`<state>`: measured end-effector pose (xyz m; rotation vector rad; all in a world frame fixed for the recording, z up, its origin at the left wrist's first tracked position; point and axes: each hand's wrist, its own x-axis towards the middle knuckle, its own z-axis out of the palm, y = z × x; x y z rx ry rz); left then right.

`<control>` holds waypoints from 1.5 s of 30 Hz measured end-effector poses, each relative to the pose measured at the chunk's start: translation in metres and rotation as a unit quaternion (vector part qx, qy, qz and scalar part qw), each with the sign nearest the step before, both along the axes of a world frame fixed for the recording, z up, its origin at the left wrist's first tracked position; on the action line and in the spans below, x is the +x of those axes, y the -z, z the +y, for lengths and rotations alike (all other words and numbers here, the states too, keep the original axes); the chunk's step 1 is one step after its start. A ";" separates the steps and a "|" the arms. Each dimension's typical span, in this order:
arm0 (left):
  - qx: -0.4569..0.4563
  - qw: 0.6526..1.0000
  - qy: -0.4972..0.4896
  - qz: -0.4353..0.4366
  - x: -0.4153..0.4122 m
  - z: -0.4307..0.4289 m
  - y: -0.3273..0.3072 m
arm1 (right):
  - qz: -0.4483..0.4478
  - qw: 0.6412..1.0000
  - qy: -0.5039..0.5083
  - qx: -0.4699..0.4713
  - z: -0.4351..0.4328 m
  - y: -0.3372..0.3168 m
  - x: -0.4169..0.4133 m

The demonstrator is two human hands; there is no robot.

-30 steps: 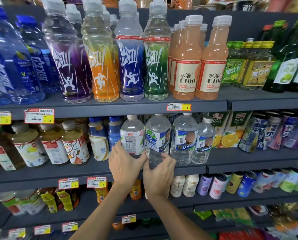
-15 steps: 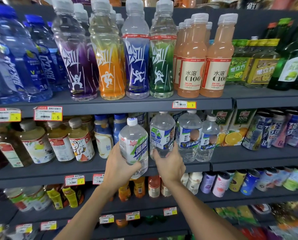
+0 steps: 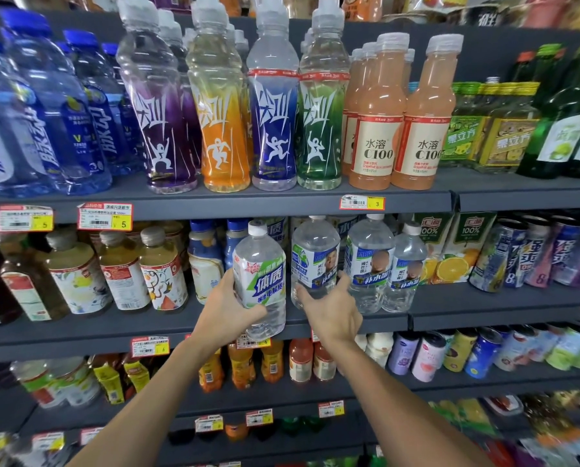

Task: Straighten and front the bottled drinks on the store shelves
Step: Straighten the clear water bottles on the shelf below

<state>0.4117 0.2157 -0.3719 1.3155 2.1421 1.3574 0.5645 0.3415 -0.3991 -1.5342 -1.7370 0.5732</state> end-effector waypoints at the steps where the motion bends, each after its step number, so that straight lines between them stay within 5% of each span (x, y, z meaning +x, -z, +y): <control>1: -0.001 1.000 0.002 0.000 -0.001 0.000 0.000 | -0.011 1.000 -0.007 0.000 0.002 0.000 0.001; 31: 0.089 0.995 0.042 -0.018 0.016 0.028 0.015 | -0.010 0.998 0.052 0.032 -0.012 0.002 0.018; 45: 0.062 0.992 -0.002 0.107 0.021 0.033 0.023 | 0.100 0.987 -0.073 0.103 -0.007 0.031 0.039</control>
